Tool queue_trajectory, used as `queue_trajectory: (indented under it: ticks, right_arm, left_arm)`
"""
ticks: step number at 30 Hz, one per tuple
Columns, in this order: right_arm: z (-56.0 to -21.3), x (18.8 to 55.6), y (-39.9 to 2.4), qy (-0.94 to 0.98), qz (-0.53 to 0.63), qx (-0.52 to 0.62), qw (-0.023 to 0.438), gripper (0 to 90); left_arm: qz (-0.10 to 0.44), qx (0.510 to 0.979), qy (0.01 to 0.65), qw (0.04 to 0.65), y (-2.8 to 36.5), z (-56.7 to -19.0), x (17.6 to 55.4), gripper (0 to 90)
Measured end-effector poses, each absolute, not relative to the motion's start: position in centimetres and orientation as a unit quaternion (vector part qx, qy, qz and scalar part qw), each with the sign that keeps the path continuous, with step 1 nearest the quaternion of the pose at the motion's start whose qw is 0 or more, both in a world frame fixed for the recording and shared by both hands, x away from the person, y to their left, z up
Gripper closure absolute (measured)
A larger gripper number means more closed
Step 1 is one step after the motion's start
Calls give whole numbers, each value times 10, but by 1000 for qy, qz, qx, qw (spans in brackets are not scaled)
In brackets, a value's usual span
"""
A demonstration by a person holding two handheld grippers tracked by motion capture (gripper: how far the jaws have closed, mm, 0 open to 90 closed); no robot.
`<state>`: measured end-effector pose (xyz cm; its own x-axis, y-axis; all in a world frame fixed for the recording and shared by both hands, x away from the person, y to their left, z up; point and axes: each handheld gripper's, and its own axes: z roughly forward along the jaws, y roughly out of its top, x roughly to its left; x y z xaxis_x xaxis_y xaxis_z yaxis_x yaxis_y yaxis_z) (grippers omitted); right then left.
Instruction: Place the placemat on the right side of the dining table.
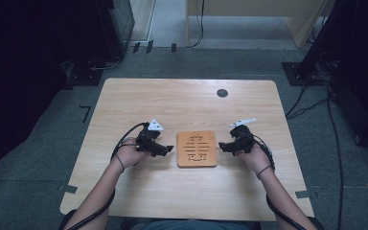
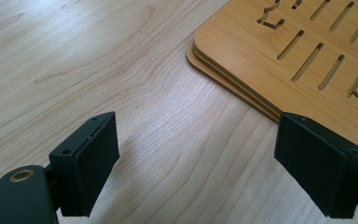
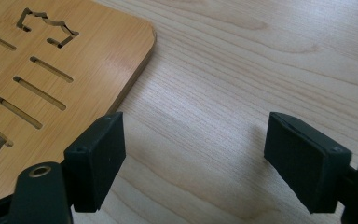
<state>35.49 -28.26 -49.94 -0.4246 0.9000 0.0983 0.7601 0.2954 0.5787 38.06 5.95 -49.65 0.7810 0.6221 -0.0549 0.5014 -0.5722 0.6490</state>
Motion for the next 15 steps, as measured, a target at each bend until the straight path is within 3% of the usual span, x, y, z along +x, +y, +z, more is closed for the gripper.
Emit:
queue_trajectory:
  ticks: [15]
  right_arm:
    - [-501,356,-276,798,283,516,132,206]
  left_arm:
    - [91,882,316,338,59,-496,380,131]
